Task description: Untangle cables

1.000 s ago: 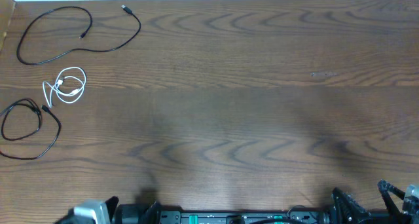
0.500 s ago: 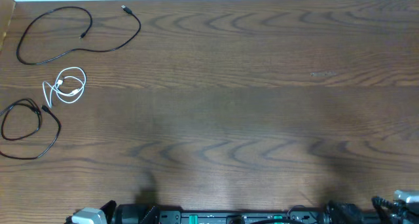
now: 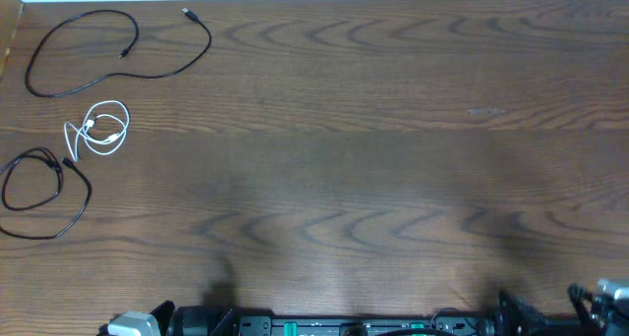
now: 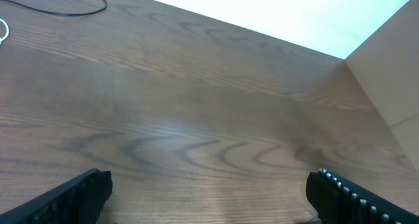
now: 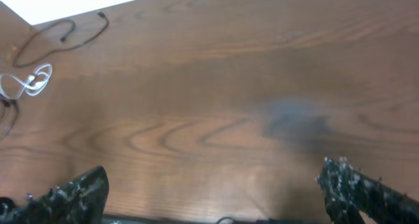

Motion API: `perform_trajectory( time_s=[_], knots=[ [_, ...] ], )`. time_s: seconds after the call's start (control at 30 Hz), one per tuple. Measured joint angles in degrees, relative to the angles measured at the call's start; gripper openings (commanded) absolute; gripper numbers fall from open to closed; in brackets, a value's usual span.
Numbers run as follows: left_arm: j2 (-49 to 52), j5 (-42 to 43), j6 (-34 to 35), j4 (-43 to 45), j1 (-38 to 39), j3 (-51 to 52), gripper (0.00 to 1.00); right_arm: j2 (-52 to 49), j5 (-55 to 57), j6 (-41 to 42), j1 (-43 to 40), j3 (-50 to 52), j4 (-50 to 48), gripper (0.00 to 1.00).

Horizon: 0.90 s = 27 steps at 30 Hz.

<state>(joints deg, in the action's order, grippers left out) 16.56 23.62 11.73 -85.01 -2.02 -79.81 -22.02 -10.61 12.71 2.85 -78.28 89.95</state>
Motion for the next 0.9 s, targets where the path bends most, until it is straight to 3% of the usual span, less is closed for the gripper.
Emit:
perform_trajectory(
  time_s=[0.13, 0.3, 0.53, 0.67, 0.9],
  knots=[
    [0.0, -0.04, 0.0, -0.02, 0.0, 0.02, 0.99, 0.68, -0.04, -6.73, -1.64, 8.63, -10.25, 0.99],
    [0.0, -0.13, 0.0, 0.02, 0.0, 0.0, 1.0, 9.2, -0.22, -13.66, -2.67, 29.44, -31.74, 0.99],
    [0.0, -0.04, 0.0, 0.0, 0.0, -0.02, 0.99, 20.52, -0.26, -17.99, -2.67, 46.03, -41.68, 0.99],
    [0.0, -0.07, 0.0, 0.02, 0.0, -0.02, 1.0, 21.07, -0.24, -19.26, -2.67, 52.19, -46.99, 0.99],
    [0.0, -0.04, -0.02, 0.0, 0.0, -0.02, 1.0, 21.24, -0.09, -19.39, -2.67, 62.84, -64.57, 0.99]
  ],
)
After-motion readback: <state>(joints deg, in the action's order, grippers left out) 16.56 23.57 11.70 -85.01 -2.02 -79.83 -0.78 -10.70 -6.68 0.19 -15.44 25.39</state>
